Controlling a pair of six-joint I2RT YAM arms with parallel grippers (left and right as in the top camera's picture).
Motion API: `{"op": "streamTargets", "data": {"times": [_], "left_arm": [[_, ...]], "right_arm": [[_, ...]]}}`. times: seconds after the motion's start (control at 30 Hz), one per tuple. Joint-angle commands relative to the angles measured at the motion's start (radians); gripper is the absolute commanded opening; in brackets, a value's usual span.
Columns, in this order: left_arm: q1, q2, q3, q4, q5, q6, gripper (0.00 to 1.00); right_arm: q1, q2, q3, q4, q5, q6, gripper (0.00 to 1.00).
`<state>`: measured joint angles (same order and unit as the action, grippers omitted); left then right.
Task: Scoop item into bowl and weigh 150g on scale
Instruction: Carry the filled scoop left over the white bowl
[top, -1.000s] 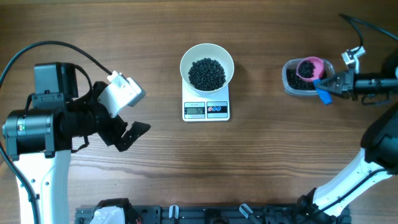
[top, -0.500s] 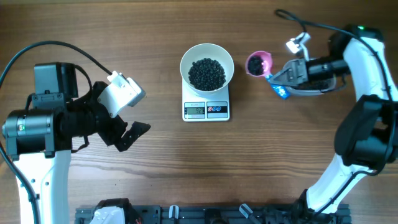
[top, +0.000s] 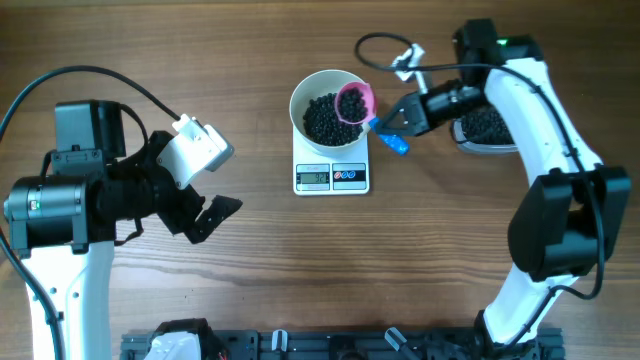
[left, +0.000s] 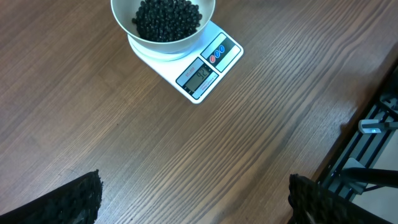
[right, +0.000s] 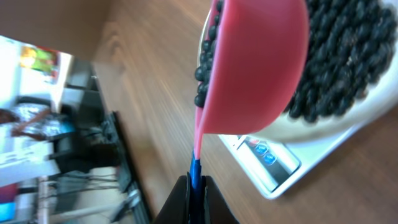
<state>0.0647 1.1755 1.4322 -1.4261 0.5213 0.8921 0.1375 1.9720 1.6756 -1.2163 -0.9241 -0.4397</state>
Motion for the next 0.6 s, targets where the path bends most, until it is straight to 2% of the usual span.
{"op": "streamTargets", "data": {"times": [0.0, 0.3, 0.57], "left_arm": [[-0.004, 0.003, -0.005, 0.0, -0.002, -0.01, 1.0], [-0.004, 0.003, -0.005, 0.0, -0.002, -0.01, 1.0], [-0.004, 0.003, -0.005, 0.0, -0.002, -0.01, 1.0]], "right_arm": [[0.059, -0.029, 0.008, 0.073, 0.115, 0.093, 0.04], [0.151, -0.029, 0.016, 0.199, 0.462, 0.153, 0.04], [0.213, -0.029, 0.106, 0.198, 0.647, 0.151, 0.04]]}}
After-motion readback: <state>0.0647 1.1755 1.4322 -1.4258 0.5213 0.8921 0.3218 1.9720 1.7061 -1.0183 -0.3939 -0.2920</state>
